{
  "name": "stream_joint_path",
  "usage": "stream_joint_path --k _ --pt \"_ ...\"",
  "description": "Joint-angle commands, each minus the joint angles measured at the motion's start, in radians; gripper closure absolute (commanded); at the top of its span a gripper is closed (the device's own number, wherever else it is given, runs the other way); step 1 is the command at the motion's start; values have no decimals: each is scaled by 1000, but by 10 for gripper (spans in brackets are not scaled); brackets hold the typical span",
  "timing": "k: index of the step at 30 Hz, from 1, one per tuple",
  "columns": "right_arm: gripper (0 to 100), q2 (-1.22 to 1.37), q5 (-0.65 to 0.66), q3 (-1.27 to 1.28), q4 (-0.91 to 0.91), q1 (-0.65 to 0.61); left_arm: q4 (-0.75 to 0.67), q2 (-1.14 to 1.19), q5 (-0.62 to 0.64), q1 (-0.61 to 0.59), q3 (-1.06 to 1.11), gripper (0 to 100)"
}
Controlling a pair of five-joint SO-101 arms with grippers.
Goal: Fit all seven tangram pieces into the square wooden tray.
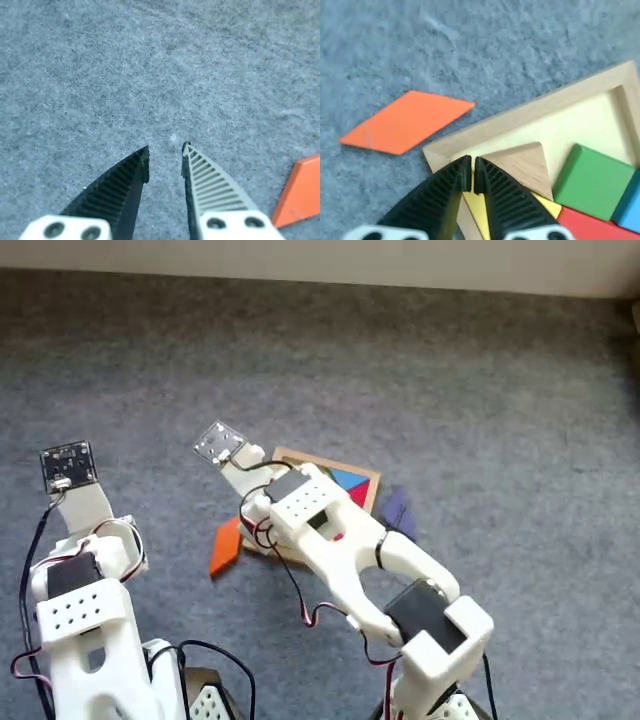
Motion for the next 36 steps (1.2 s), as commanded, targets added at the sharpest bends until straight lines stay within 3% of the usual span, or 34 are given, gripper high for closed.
stream_joint_path --k 1,18,36 --pt "974 -1 12 -67 -27 -5 -14 -21 12 -12 -2 875" --pt "974 67 8 -67 -200 128 -14 -18 11 -10 -1 875" --pt "976 4 6 -61 -262 130 -14 -18 8 -7 -1 875"
